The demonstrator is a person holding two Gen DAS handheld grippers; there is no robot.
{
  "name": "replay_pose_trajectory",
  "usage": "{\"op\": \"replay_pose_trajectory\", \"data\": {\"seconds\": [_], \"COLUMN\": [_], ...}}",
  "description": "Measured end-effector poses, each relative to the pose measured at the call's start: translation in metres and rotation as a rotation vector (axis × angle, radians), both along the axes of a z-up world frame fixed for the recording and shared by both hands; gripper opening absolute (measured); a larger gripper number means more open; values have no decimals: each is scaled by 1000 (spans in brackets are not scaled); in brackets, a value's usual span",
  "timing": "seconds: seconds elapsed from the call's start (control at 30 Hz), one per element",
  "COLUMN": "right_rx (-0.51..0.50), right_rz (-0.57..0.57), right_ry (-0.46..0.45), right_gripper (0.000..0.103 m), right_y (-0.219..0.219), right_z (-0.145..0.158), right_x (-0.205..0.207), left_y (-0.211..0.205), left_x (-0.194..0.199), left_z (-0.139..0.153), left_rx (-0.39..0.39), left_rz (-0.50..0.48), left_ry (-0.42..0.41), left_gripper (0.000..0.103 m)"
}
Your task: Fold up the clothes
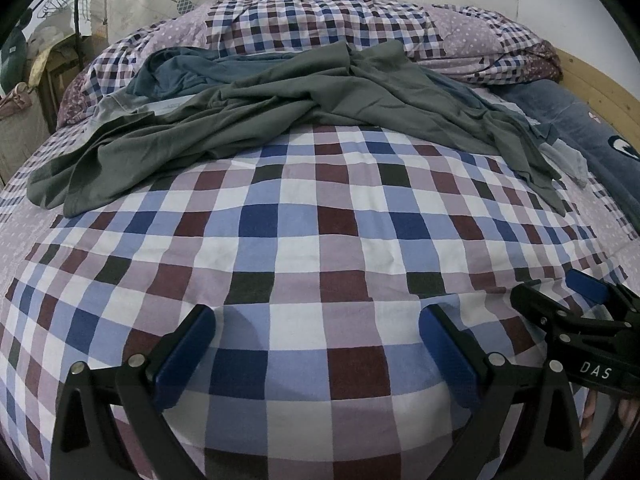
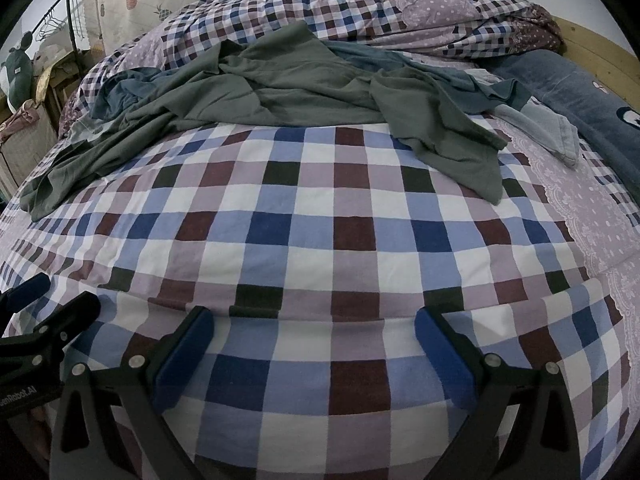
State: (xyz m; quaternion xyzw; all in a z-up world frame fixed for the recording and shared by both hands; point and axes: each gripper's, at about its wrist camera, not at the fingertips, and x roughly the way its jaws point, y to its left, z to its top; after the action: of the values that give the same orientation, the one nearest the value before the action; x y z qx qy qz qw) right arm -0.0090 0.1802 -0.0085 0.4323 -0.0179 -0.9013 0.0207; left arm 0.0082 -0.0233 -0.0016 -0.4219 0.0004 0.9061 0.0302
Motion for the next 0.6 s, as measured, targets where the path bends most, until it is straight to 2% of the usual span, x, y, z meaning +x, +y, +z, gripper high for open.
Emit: {"op": "replay_pose_trajectory", "data": {"seconds": [0.6], "right_rx": [1], "right_rz": [1], "right_ry": [0], "right_gripper": [103], "right_y": [0], "right_z": [1], "right_x": [1], "left_y": [0], "left_x": [1], "left_z": [1], "left_rx": [-2], "left_rz": [0], "left_ry": [9], "left_gripper": [103]}}
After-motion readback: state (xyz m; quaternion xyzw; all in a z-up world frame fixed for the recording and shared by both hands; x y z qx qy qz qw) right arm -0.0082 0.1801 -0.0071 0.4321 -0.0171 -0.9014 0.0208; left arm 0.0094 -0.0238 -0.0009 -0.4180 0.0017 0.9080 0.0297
